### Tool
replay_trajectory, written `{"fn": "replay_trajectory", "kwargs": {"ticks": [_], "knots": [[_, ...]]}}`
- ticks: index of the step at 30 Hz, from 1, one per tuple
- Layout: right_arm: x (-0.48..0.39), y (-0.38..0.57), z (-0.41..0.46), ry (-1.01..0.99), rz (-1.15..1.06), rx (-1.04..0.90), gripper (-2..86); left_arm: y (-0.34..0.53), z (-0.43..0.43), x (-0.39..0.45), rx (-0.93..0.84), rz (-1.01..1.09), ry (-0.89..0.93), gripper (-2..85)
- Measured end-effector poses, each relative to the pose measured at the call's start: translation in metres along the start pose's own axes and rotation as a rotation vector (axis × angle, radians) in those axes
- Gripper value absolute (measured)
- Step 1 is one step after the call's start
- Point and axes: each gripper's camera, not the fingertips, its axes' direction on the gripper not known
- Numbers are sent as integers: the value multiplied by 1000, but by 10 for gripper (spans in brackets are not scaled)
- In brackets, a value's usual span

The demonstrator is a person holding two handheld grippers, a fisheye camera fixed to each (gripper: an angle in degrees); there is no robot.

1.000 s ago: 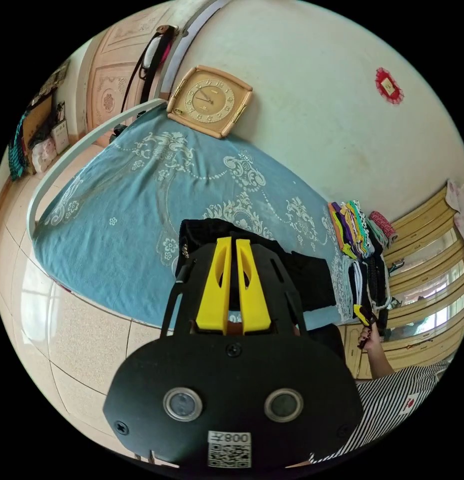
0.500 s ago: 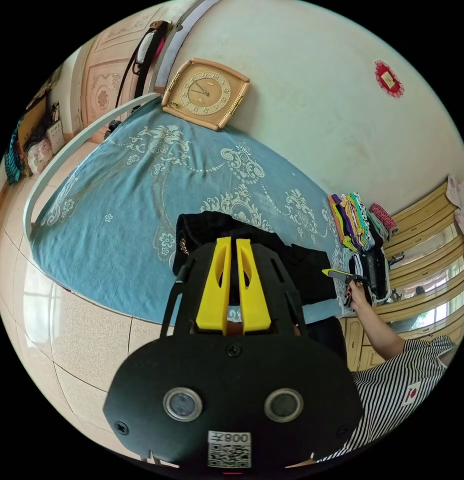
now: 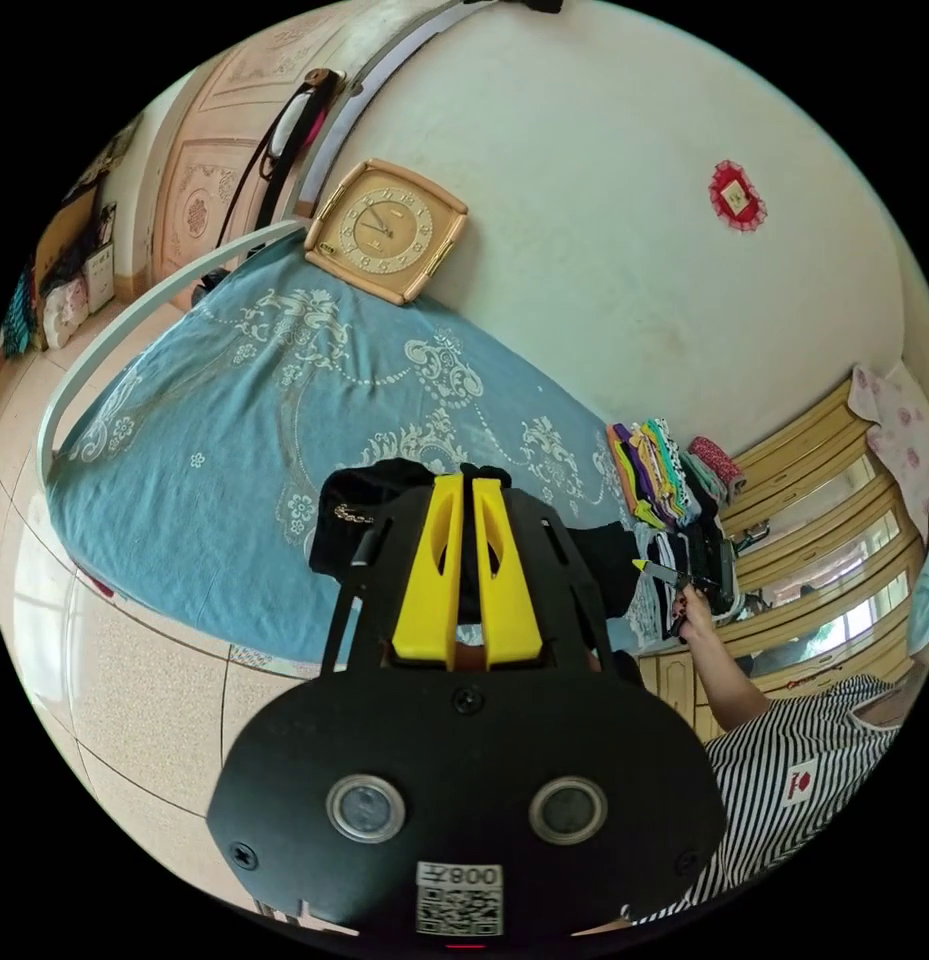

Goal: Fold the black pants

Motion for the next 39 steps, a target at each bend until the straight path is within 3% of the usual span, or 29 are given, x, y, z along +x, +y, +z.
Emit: {"fn": "replay_trajectory", "kwargs": {"ticks": [10, 19, 25, 32, 39], "knots": [[5, 99, -225, -31, 9, 450, 10, 14, -120, 28, 246, 148, 93, 14], [21, 141, -309, -109, 32, 621, 10, 7, -200, 31, 421, 197, 13, 12], [49, 113, -304, -55, 101, 550, 13, -24, -198, 7, 430, 152, -152, 14], [162, 41, -183, -143, 438, 208, 22, -71, -40, -101, 84, -211, -441, 20], [193, 71, -155, -161, 522, 126, 44, 7, 30, -157, -56, -228, -356, 58]]}}
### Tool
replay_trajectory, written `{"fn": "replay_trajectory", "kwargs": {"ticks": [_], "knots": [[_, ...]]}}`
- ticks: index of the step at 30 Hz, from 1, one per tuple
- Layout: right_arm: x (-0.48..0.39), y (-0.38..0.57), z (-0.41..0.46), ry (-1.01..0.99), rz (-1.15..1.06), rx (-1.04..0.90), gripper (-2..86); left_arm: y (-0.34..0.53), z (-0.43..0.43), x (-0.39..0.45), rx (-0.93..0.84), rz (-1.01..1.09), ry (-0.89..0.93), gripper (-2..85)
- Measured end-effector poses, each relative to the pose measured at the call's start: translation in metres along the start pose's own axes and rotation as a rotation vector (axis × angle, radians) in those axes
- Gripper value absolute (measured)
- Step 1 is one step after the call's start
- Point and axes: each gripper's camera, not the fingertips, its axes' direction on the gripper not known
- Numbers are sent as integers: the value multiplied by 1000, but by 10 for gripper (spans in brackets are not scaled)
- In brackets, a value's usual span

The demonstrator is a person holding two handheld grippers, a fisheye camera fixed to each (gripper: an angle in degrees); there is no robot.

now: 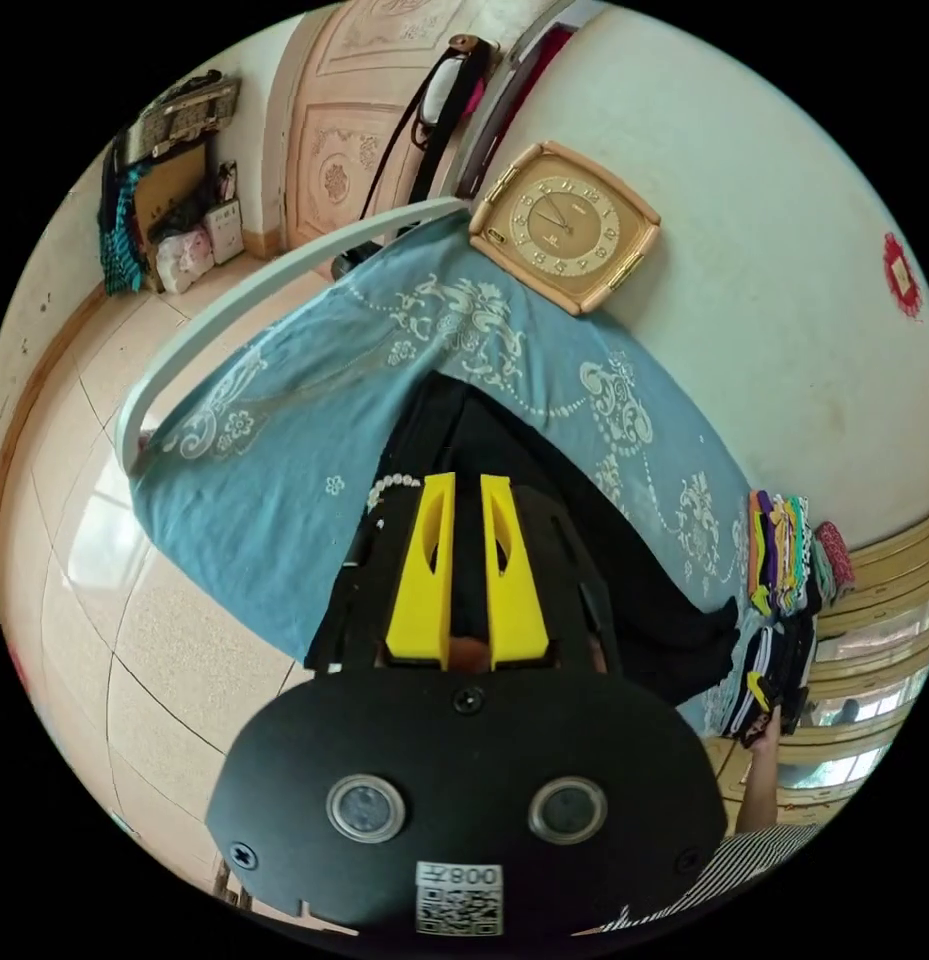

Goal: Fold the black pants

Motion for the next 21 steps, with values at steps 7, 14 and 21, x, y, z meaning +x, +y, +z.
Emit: {"fn": "replay_trajectory", "kwargs": {"ticks": [7, 14, 21], "knots": [[24, -10, -9, 73, 95, 30, 63, 119, 24, -78, -112, -189, 23, 82], [59, -13, -32, 88, 250, 134, 76, 189, 67, -137, -182, -478, 188, 108], [77, -44, -24, 89, 355, 110, 75, 182, 116, -121, -239, -455, 250, 85]]}}
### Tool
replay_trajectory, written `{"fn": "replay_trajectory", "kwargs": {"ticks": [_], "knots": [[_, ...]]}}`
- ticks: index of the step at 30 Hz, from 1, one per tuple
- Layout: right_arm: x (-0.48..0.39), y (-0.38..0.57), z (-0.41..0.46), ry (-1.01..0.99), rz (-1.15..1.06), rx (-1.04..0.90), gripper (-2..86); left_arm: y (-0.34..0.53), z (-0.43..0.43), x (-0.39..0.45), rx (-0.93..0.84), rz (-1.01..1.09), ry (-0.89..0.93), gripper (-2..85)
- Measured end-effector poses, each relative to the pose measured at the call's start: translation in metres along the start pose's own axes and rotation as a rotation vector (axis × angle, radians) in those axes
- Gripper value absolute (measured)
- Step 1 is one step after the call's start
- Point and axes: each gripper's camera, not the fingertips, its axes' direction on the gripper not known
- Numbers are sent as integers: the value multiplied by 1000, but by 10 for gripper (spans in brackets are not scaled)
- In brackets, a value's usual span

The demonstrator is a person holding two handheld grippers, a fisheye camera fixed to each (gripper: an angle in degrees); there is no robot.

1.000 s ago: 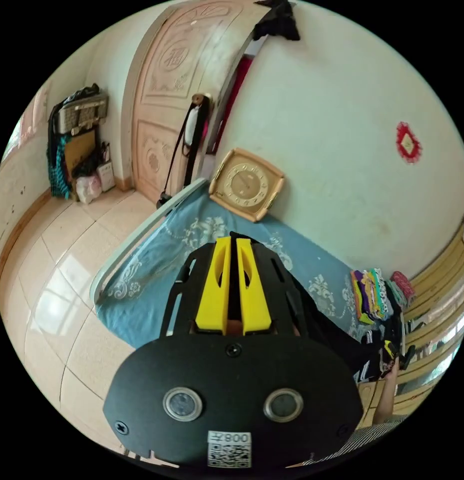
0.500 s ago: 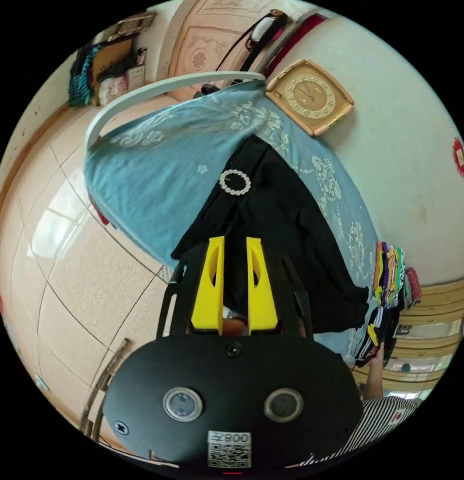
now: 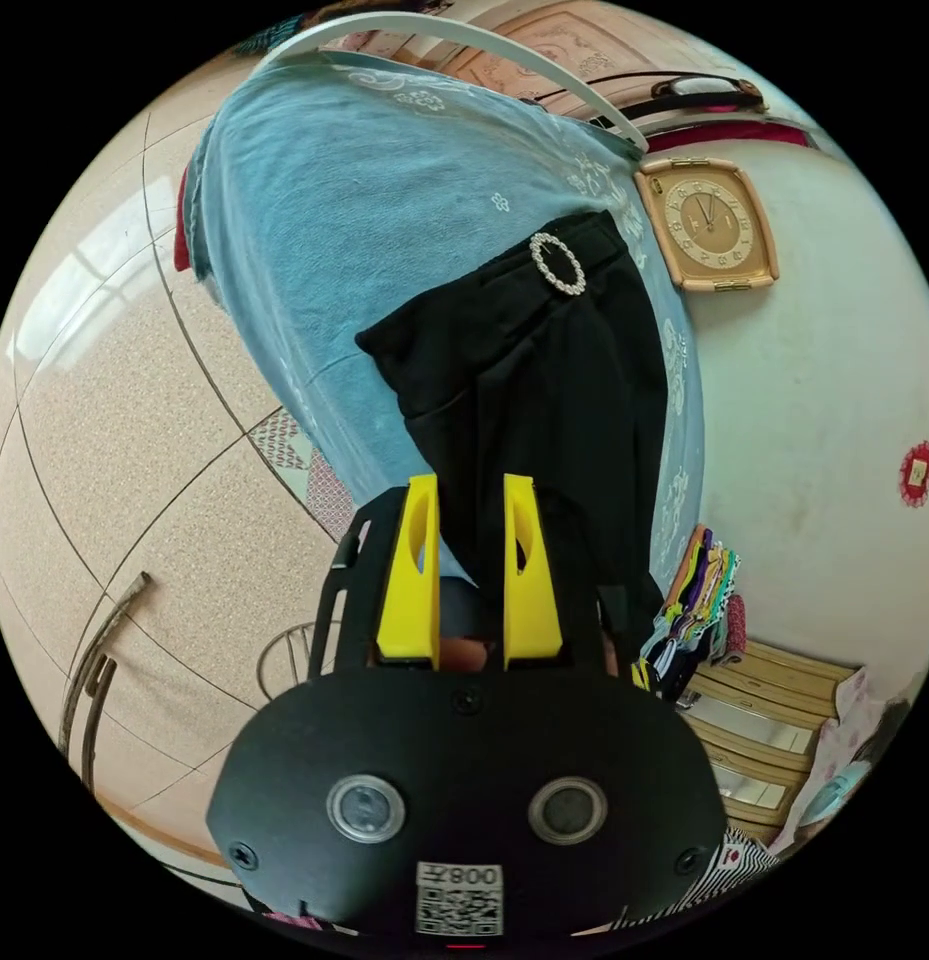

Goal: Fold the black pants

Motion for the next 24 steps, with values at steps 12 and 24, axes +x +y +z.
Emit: {"fn": "replay_trajectory", "kwargs": {"ticks": [12, 24], "knots": [[-32, -17, -37, -130, -103, -18, 10, -2, 23, 22, -18, 49, 11, 22], [-1, 100, -132, -43, -234, 19, 9, 13, 10, 54, 58, 100, 84, 15]]}}
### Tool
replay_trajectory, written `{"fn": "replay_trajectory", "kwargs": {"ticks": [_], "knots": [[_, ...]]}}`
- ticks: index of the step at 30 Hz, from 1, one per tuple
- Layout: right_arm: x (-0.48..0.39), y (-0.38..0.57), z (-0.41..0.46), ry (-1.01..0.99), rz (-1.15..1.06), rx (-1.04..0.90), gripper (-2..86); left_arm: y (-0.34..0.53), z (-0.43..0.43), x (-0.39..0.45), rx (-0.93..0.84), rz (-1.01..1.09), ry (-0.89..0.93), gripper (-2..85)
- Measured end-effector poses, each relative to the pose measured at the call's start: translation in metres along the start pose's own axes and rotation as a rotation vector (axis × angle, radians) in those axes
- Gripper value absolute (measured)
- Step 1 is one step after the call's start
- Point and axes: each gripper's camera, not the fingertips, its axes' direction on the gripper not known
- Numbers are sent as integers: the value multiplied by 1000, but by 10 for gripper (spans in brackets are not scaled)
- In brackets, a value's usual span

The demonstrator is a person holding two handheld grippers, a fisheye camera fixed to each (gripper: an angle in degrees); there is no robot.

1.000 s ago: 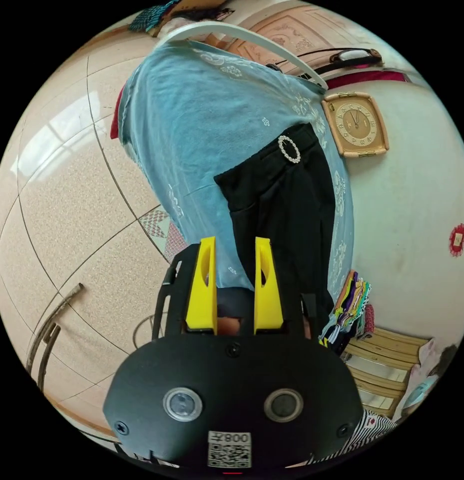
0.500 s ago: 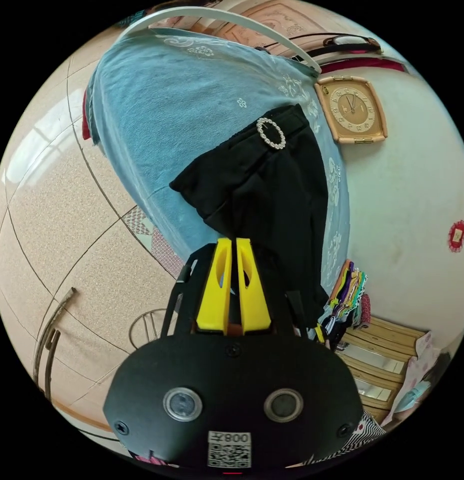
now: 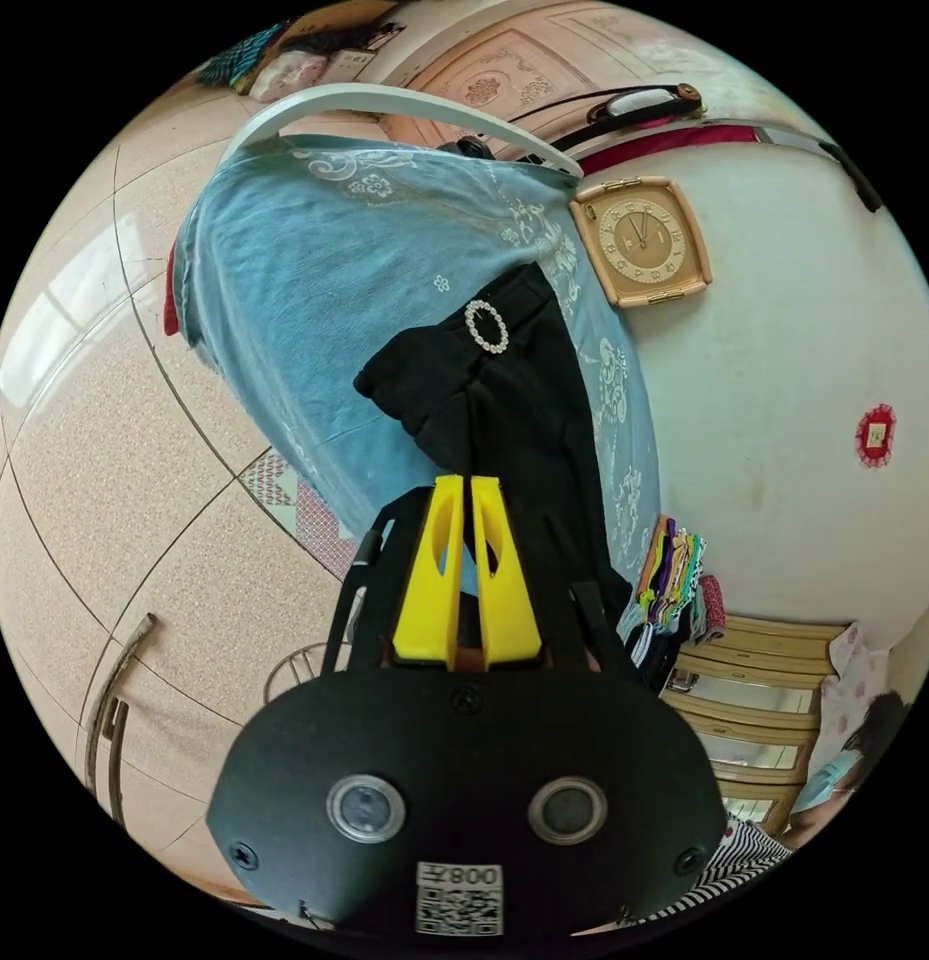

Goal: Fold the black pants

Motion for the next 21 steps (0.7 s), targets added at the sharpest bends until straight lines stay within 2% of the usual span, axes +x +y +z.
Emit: {"fn": "replay_trajectory", "kwargs": {"ticks": [6, 12, 15, 21], "knots": [[66, 41, 41, -8, 215, -112, 9, 18, 37, 21, -43, -56, -59, 16], [44, 55, 9, 68, 120, -86, 7, 40, 28, 82, 72, 12, -264, 19], [20, 51, 5, 33, 39, -39, 14, 42, 47, 131, 73, 124, -234, 31], [-64, -25, 56, -6, -189, -56, 50, 22, 173, 298, -117, 492, -168, 64]]}}
